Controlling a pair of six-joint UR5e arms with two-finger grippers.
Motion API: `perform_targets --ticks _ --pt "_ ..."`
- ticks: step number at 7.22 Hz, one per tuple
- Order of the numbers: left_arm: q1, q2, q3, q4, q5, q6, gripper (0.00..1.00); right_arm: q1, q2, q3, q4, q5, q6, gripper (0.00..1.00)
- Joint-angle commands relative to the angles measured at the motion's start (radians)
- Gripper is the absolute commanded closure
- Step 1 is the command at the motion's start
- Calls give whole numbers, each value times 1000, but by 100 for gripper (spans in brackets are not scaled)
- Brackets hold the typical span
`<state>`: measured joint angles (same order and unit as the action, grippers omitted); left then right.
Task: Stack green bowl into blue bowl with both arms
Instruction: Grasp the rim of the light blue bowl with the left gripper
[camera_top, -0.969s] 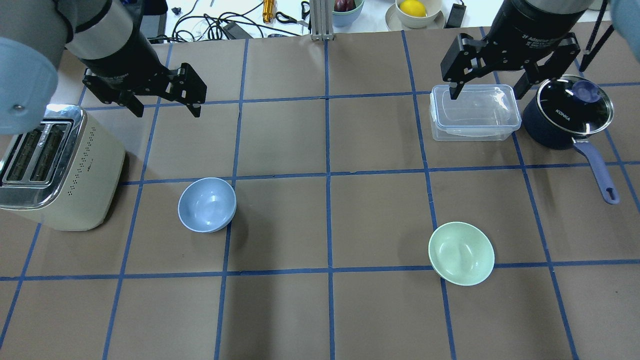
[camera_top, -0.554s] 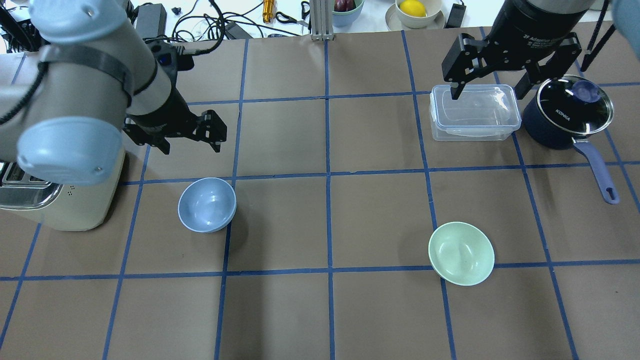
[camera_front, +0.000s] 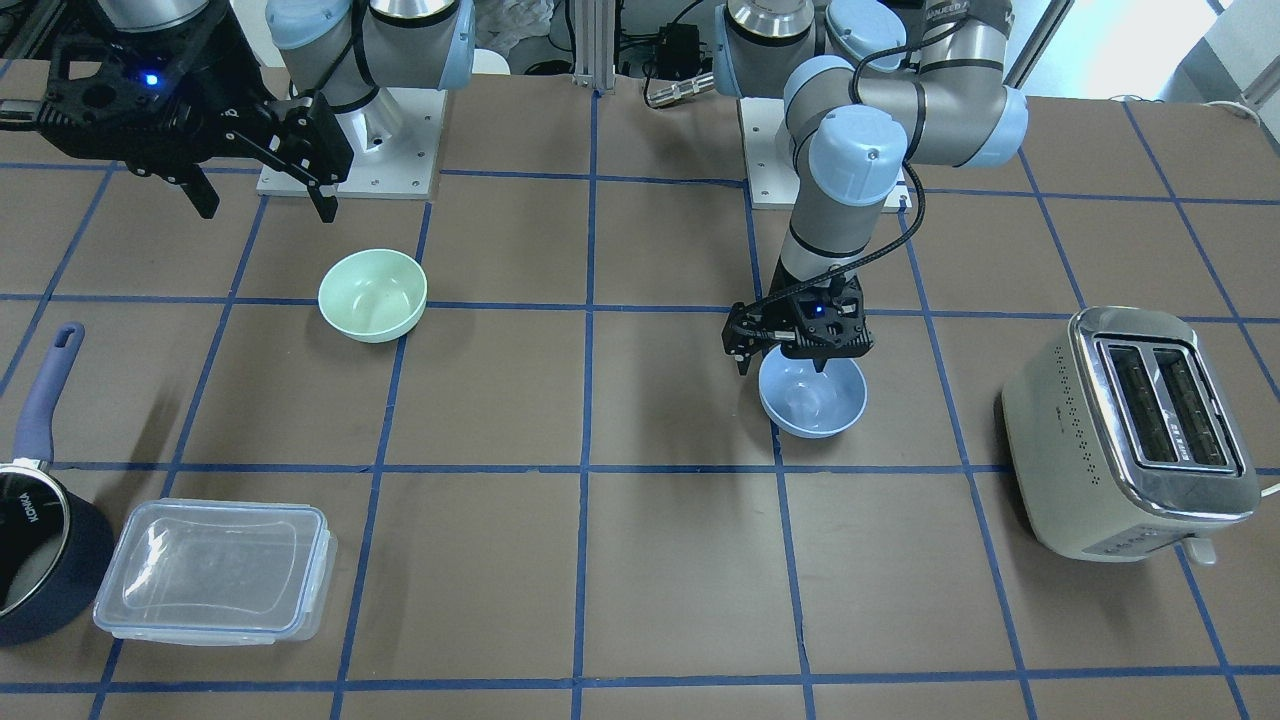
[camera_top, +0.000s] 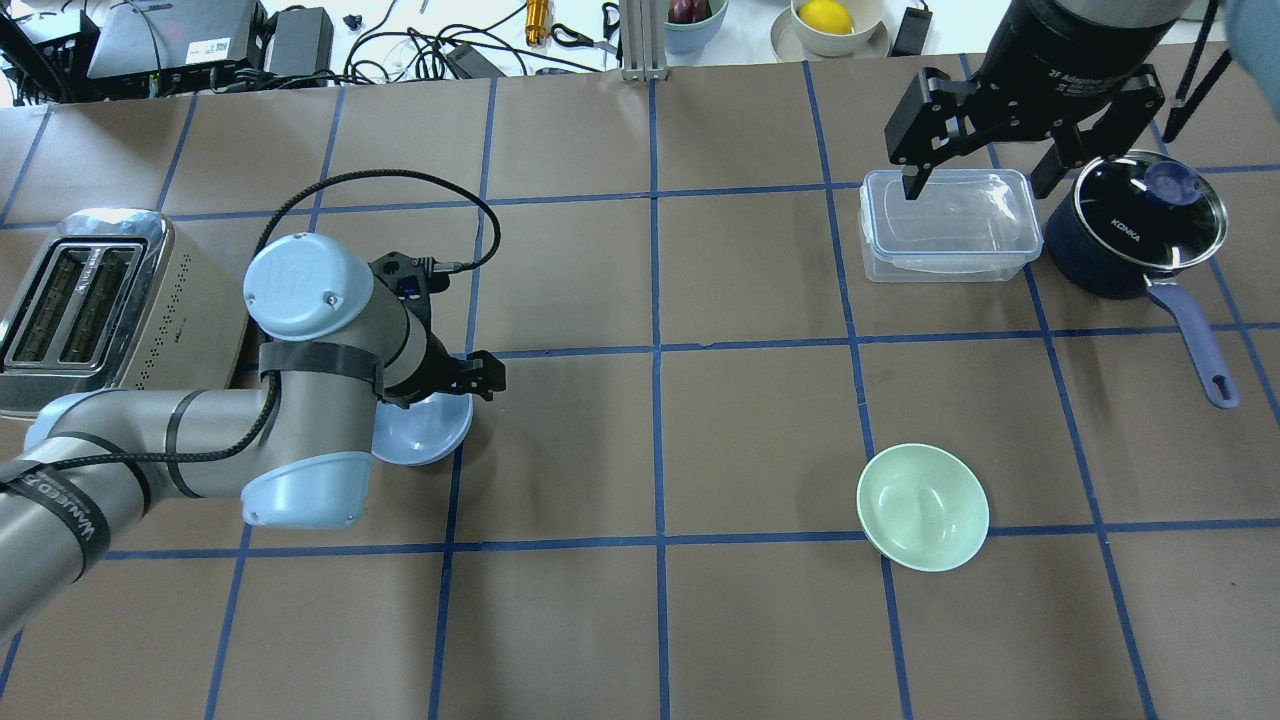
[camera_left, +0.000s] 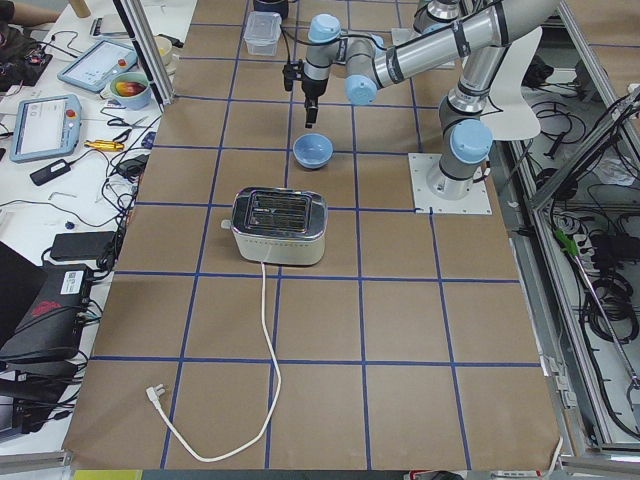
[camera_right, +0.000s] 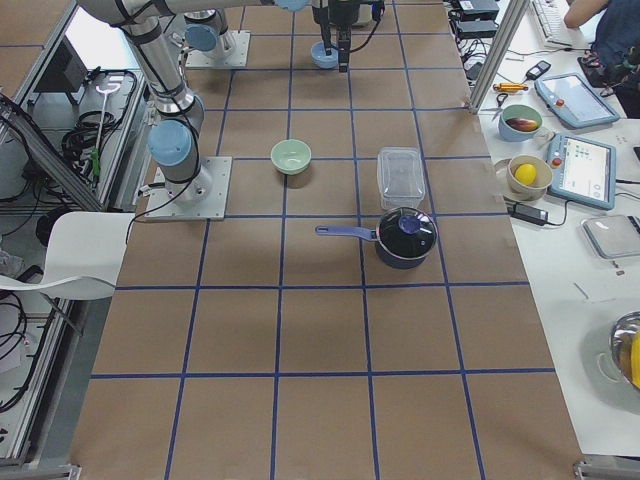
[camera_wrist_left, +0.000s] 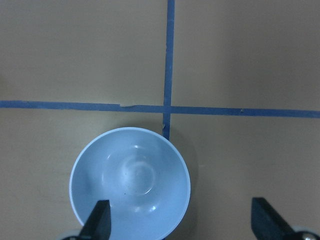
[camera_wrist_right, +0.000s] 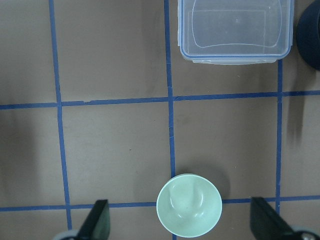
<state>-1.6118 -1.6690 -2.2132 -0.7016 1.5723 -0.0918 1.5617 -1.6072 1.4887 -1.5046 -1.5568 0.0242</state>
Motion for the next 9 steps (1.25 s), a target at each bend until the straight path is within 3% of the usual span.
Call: perform_targets --ticks 1,2,3,4,7,8,9 --pt "-33 -104 -17 103 9 -2 0 1 1 -1 0 0 -3 0" --pt "-42 -121 -23 125 12 6 34 1 1 -2 0 0 -3 0" --pt "-46 -111 -29 123 17 12 94 3 0 -2 0 0 -3 0" --pt "-46 -112 -20 122 32 14 100 1 0 -2 0 0 -3 0" --pt "-62 -119 38 117 42 -9 100 1 0 -1 0 0 -3 0" --pt "-94 -130 56 129 38 -94 100 1 0 -1 0 0 -3 0" --pt "-168 -155 143 111 11 -167 100 3 0 1 0 0 -3 0"
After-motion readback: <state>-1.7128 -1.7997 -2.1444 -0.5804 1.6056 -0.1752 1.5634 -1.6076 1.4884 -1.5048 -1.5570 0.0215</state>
